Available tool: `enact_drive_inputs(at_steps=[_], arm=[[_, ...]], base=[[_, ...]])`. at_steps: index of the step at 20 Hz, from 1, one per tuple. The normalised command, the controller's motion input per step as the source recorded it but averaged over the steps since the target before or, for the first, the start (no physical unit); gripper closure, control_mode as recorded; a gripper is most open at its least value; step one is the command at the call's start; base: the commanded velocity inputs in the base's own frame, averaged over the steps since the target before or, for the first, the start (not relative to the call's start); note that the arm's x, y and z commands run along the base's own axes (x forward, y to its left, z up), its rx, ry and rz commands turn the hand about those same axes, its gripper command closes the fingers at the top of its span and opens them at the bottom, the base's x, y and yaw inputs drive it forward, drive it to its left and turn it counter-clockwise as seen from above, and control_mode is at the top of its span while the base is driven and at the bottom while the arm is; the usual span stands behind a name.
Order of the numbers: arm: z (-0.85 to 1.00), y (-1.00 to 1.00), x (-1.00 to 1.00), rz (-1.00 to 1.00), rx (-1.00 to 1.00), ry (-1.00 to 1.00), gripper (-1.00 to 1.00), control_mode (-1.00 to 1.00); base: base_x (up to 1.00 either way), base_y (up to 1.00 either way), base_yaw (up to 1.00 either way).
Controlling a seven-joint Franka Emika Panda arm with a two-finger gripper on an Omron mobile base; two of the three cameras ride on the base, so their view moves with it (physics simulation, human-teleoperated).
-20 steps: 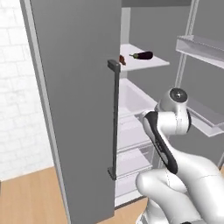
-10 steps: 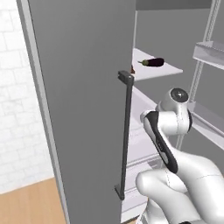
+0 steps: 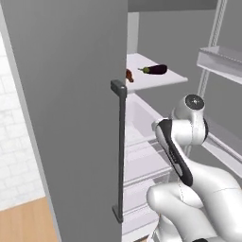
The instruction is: Place one eggplant and one chicken drumstick in each tupperware on the nearby counter, to pack two identical lunches.
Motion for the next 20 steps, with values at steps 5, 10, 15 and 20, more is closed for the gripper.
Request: enact_drive_inputs(at_steps=[5,10,15,20], arm=[[0.00,0.00,0.00,0.00,0.00,0.00,-1.00,1.00],[0.00,0.00,0.00,0.00,0.00,0.00,-1.00,1.00],[0.95,-0.02,0.03,-0.01,0.01,0.00,-1.00,-1.00],[1.00,0.00,-0.49,0.00,0.00,0.00,-1.00,-1.00]], base=[[0.60,0.00,-0.03],[0.48,-0.08,-0.03],[0.00,0.00,0.00],[0.00,0.00,0.00]])
